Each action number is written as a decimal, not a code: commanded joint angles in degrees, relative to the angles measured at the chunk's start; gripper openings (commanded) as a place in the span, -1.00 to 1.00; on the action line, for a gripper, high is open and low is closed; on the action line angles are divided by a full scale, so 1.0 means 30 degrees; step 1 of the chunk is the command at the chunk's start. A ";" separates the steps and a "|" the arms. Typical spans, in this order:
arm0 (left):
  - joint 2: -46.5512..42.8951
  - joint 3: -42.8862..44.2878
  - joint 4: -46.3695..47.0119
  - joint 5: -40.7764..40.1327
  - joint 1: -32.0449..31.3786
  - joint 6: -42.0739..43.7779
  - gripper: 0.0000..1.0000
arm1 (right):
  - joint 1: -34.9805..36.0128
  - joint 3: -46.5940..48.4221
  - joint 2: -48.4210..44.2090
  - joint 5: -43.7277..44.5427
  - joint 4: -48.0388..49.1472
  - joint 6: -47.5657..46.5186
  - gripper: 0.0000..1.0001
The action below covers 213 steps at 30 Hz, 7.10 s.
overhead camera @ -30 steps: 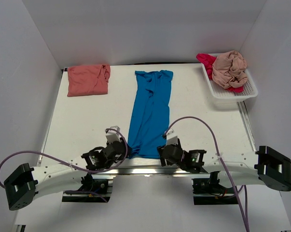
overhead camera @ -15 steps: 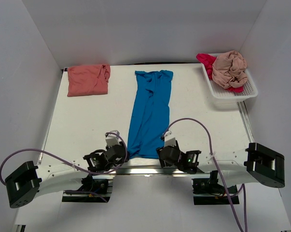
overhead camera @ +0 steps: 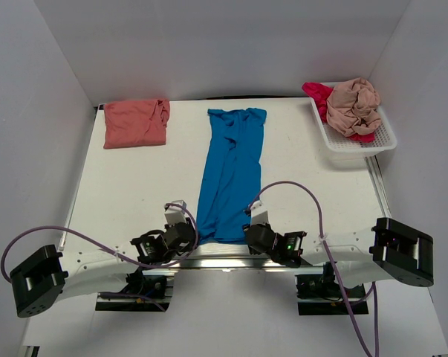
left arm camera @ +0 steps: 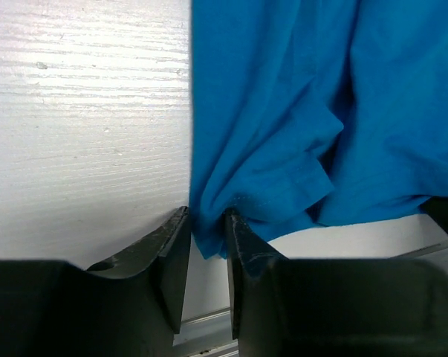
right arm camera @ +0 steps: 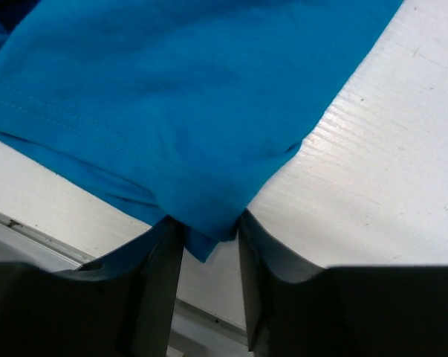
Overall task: Fold and stack the t-shirts
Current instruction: Grab the bottom of the folded rectangular tshirt with both arms, then fold the folded rectangular tshirt in 1/3 of the way, then grab one side of the 2/3 rectangular tshirt with both arms
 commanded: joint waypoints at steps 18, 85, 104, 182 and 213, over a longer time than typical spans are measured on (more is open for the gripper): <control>-0.1980 0.0027 -0.1403 0.0137 -0.0105 0.0163 -1.00 | 0.0155 -0.0788 -0.0466 -0.0362 0.0447 -0.0002 -1.00; 1.2431 1.6433 0.3278 -0.6015 0.4494 1.2174 -1.00 | -1.0331 0.9407 0.4218 0.2391 0.3141 -0.9494 -1.00; 1.7792 1.7280 0.7234 -0.2853 0.6925 1.3669 -1.00 | -1.1475 1.2130 0.9430 0.1923 0.4897 -1.0196 -1.00; 1.4162 0.6768 1.3178 -0.6811 0.2119 0.9978 0.80 | -0.7426 0.4956 0.5717 0.1723 0.2522 -0.4311 0.11; 1.5304 0.6092 1.5203 -0.4111 0.3880 0.9538 -0.57 | -0.8780 0.5042 0.7237 0.0371 0.4109 -0.4806 -0.87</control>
